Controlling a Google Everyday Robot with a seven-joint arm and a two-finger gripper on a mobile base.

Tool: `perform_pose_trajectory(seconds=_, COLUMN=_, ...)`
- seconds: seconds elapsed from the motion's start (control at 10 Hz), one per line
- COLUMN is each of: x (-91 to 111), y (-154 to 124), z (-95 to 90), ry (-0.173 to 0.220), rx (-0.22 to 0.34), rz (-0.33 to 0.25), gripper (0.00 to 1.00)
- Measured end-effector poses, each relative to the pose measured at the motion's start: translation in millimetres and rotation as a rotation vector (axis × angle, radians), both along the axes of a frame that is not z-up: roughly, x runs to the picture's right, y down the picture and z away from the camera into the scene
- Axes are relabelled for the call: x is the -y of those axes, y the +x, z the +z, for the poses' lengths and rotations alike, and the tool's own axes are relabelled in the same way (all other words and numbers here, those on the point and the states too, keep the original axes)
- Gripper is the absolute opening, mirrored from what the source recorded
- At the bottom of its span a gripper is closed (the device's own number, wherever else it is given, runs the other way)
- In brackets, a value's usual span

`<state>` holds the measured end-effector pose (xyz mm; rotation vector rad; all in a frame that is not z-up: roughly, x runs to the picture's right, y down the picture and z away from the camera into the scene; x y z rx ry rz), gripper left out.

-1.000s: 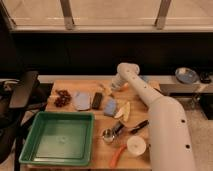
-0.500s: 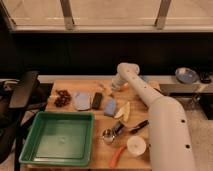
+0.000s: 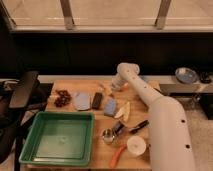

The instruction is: Place fork in plastic cup

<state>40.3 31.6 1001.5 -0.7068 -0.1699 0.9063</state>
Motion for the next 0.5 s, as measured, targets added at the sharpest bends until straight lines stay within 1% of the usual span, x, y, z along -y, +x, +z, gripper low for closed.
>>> perform_pose_trajectory(seconds=0.1, x=-0.1, y=0.3, z=0.0, ry=0.0, rx=0.0, rz=0.0, gripper=0.0)
perform_pose_trajectory(seconds=0.2, x=-0.1, y=0.6, z=0.0, ry=0.0, rx=0.0, rz=0.001, gripper=0.04)
perform_pose_trajectory(seconds=0.3, x=-0.1, y=0.6, z=0.0, ry=0.0, rx=-0.001, rz=0.001, gripper=0.1)
perform_pose_trajectory(seconds=0.5, x=0.0, y=0.6, z=0.0, ry=0.0, rx=-0.001, rz=0.001, gripper=0.31)
